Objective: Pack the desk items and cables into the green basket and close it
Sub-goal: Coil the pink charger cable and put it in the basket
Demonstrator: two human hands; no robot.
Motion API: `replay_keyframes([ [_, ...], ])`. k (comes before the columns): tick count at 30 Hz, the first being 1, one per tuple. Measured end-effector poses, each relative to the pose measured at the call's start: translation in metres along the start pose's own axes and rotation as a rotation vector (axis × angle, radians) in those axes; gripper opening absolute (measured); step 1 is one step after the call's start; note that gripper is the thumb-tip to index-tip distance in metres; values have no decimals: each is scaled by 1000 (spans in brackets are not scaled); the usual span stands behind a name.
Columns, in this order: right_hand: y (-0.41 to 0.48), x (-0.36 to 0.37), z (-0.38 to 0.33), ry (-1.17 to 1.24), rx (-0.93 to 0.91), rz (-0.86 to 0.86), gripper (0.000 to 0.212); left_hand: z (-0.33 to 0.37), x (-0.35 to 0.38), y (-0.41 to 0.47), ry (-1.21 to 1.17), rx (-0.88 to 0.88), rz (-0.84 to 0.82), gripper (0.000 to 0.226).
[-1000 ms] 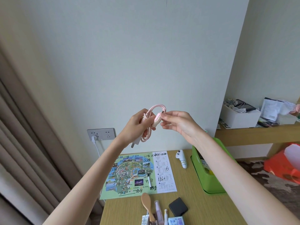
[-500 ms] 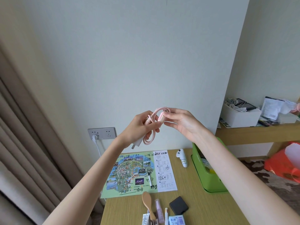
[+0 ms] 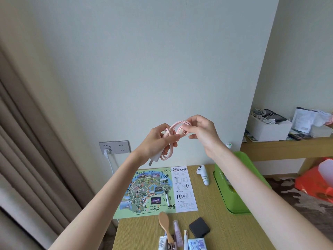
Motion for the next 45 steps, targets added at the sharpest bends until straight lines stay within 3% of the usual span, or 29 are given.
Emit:
replay_keyframes([
  [8, -2, -4, 13, -276, -119, 70, 13, -6, 10, 2, 7, -22, 158, 24],
  [11, -6, -6, 23, -56, -19, -94, 13, -8, 13, 2, -4, -27, 188, 23],
  [14, -8, -19, 34, 226, 143, -99, 26, -10, 19, 1, 11, -11, 134, 29],
  [19, -15, -38, 60, 337, 353, -188, 16, -20, 40, 2, -12, -30, 26, 29],
  [25, -32, -67, 87, 314, 413, -341, 15, -38, 75, 9, 30, -82, -131, 34],
  [29, -36, -96, 105, 166, 420, -280, 24, -52, 110, 20, 28, -148, -231, 39],
  [37, -33, -177, 140, 119, 504, -117, 23, -78, 188, 51, -46, -287, -432, 20],
  [41, -25, -221, 163, 109, 542, -19, 30, -91, 231, 70, 36, -332, -556, 16],
  [45, -11, -252, 190, 14, 521, 126, 35, -105, 267, 100, 190, -358, -552, 23],
])
Point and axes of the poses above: each hand's wrist, its own y-axis towards the middle knuckle, its own x-axis out of the palm, z = x × y, the point moved 4 cm from there along y, towards the middle knuckle, and after that the axes turned 3 degrees about -z, right-handed, at the moved point
